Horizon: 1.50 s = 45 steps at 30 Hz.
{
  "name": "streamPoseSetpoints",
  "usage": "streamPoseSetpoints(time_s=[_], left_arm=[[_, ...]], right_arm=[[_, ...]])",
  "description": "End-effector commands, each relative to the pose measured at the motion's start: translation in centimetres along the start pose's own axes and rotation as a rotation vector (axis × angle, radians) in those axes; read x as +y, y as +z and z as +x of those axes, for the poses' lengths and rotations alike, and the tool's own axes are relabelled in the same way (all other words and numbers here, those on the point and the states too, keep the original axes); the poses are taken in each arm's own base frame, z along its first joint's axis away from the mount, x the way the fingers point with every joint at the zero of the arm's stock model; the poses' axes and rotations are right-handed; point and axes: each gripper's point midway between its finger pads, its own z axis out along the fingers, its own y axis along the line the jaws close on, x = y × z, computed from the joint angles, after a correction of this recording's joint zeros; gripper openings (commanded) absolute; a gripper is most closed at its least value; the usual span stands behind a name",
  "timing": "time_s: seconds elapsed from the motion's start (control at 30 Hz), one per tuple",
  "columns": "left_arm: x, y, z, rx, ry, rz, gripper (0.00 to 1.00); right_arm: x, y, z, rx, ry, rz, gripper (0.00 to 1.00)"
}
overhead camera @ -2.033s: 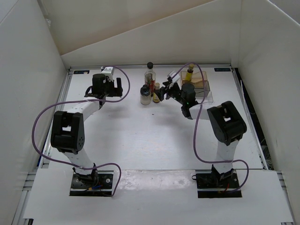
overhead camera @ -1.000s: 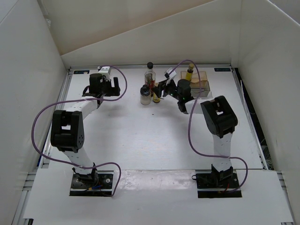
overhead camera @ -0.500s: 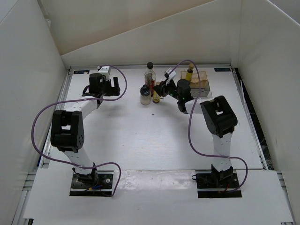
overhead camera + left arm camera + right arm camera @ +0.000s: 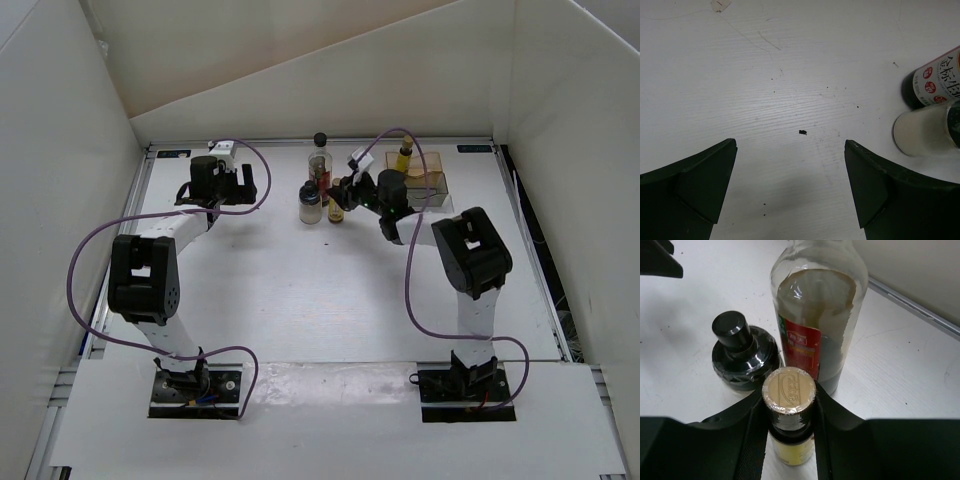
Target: Organize the condiment bottles
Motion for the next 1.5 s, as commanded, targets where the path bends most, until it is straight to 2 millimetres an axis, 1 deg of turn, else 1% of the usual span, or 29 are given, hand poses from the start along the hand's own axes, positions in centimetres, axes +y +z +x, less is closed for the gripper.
streamPoseSetpoints(time_s=[0.0,0.03,0.07,0.13,0.17,0.23,0.3,0.33,0.37,0.4,0.47,0.5,0.63,0.7,0.73,0.83,0.97,1.03,1.07,1.1,1.13,1.17,1.23,1.27,1.33,1.37,1.4,1.43,1.47], left_arm=[[-0.2,-0.3,-2.3,-0.05,-0.007,0.017,1.0],[-0.3,-0.3,-2.2,-0.045,-0.008,0.02,1.0],[-0.4,-0.3,-2.2,-0.046,-0.008,0.021,1.0],[-0.3,-0.4,-2.3,-0.048,-0.01,0.017,1.0],[-0.3,-0.4,-2.4,-0.051,-0.01,0.017,1.0],[-0.3,-0.5,-2.3,-0.05,-0.014,0.016,1.0],[-0.4,-0.5,-2.5,-0.053,-0.015,0.017,1.0],[-0.4,-0.5,-2.4,-0.051,-0.015,0.014,1.0],[-0.3,-0.5,-2.4,-0.053,-0.017,0.013,1.0],[-0.2,-0.5,-2.6,-0.056,-0.018,0.012,1.0],[-0.3,-0.5,-2.7,-0.056,-0.021,0.01,1.0],[-0.3,-0.4,-2.8,-0.059,-0.02,0.01,1.0],[-0.7,-0.4,-2.9,-0.057,-0.014,0.018,1.0],[-1.0,-0.3,-2.8,-0.053,-0.01,0.023,1.0],[-1.0,-0.3,-2.6,-0.048,-0.01,0.024,1.0],[-1.0,-0.3,-2.7,-0.05,-0.01,0.023,1.0],[-1.1,-0.1,-2.8,-0.046,-0.008,0.026,1.0],[-1.1,0.2,-2.6,-0.039,0.0,0.026,1.0],[-1.1,0.2,-2.9,-0.045,0.001,0.025,1.0],[-1.1,0.4,-2.8,-0.039,0.0,0.026,1.0],[-1.1,0.5,-2.7,-0.036,-0.002,0.024,1.0],[-1.1,0.6,-2.9,-0.037,0.001,0.026,1.0],[-1.1,1.0,-2.5,-0.026,0.004,0.026,1.0],[-1.0,1.0,-2.8,-0.031,0.004,0.022,1.0],[-0.9,1.4,-2.5,-0.022,0.006,0.022,1.0],[-0.8,1.8,-2.3,-0.016,0.005,0.021,1.0],[-0.8,1.9,-2.2,-0.013,0.004,0.021,1.0],[-0.9,2.1,-2.7,-0.021,0.006,0.021,1.0],[-0.9,2.4,-2.4,-0.012,0.003,0.022,1.0]], right_arm=[[0.0,-1.3,-6.4,-0.113,-0.115,0.009,0.0],[0.0,-1.5,-6.7,-0.116,-0.116,0.012,0.0],[0.0,-2.2,-7.9,-0.134,-0.131,0.015,0.0],[-0.2,-2.9,-8.1,-0.128,-0.145,0.028,0.0],[-0.1,-3.6,-9.9,-0.157,-0.173,0.034,0.0],[-0.6,-4.3,-9.9,-0.141,-0.191,0.058,0.0],[-1.4,-5.7,-11.6,-0.155,-0.201,0.09,0.0],[-1.6,-6.1,-11.5,-0.152,-0.205,0.099,0.0],[-1.7,-7.1,-13.4,-0.183,-0.22,0.117,0.0],[-2.4,-7.7,-13.1,-0.171,-0.217,0.138,0.0],[-3.7,-9.2,-14.0,-0.171,-0.247,0.189,0.0],[-3.8,-9.9,-15.0,-0.182,-0.261,0.203,0.0],[-7.4,-12.6,-15.7,-0.165,-0.281,0.315,0.0],[-8.3,-13.6,-16.5,-0.169,-0.277,0.356,0.0],[-9.5,-14.5,-16.6,-0.166,-0.272,0.393,0.0],[-11.2,-16.1,-16.9,-0.149,-0.266,0.479,0.0],[-14.3,-18.6,-17.0,-0.158,-0.253,0.602,0.0],[-15.6,-18.9,-16.1,-0.154,-0.221,0.621,0.0],[-16.2,-19.1,-17.0,-0.187,-0.233,0.639,0.0],[-16.5,-19.0,-17.1,-0.194,-0.236,0.641,0.0],[-17.7,-18.6,-16.2,-0.181,-0.229,0.652,0.0],[-18.1,-18.4,-16.4,-0.195,-0.237,0.657,0.0],[-20.1,-17.8,-15.8,-0.205,-0.227,0.676,0.0],[-20.9,-17.3,-14.8,-0.194,-0.204,0.679,0.0],[-22.2,-16.9,-15.4,-0.231,-0.205,0.68,0.0],[-22.9,-16.6,-14.6,-0.236,-0.181,0.68,0.0],[-23.3,-16.2,-15.0,-0.243,-0.184,0.679,0.0],[-24.1,-15.5,-14.1,-0.236,-0.179,0.675,0.0],[-24.5,-15.4,-14.1,-0.25,-0.185,0.679,0.0]])
